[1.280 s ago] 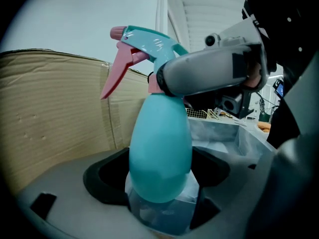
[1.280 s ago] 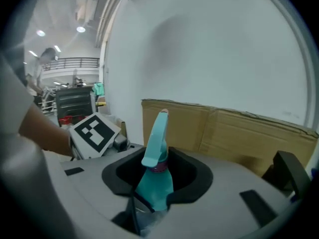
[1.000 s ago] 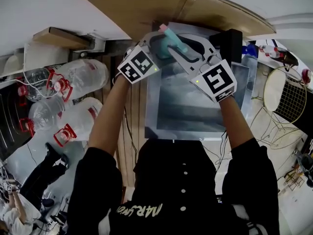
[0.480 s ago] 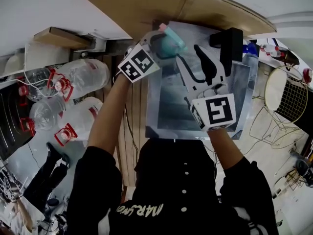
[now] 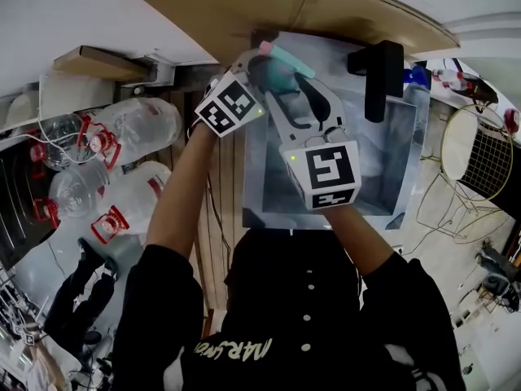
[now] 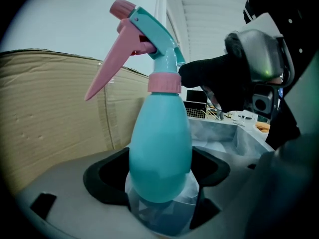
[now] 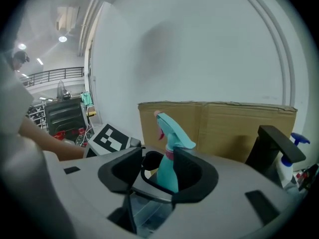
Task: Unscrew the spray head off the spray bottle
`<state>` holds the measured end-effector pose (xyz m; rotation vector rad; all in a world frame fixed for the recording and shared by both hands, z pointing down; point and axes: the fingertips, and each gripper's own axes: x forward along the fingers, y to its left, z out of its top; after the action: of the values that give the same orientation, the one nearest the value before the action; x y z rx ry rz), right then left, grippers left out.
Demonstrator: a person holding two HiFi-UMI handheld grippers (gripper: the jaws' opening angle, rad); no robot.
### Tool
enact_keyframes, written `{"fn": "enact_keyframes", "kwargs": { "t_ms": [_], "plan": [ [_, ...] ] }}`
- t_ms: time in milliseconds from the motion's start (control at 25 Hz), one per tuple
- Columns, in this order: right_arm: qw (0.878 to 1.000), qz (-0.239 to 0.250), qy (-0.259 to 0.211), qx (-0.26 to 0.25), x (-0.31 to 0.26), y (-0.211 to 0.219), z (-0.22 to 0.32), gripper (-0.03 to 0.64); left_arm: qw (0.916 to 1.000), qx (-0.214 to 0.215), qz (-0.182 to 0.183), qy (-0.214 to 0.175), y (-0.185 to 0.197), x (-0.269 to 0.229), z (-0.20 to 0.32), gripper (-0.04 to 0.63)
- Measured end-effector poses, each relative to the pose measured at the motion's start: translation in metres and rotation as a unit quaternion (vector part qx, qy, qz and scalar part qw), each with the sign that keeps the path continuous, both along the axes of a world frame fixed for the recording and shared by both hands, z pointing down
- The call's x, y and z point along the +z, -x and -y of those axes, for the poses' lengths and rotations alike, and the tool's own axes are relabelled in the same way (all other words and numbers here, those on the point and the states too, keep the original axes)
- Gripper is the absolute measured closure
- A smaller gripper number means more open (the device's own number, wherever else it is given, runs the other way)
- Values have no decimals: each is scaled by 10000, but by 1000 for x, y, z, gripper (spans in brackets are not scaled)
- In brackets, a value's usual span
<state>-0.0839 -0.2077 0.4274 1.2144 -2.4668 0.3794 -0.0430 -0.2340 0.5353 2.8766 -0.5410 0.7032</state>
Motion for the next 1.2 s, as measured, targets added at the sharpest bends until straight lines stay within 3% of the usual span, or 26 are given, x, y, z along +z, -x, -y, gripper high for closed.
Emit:
{"fn": "enact_keyframes", "kwargs": {
  "t_ms": [520,960,1200],
  "plan": [
    [9996,-203,-137,109,1,-3,2,385,10000,-87,-1,-7,-1,-1,-1,202],
    [9984,48,-352,-447,0,8,12,265,9998,-163,12,-100,0,-1,1,202],
    [9970,43,-532,-555,3,7,19,292,9998,-157,-13,-99,-2,-1,1,202]
  ]
}}
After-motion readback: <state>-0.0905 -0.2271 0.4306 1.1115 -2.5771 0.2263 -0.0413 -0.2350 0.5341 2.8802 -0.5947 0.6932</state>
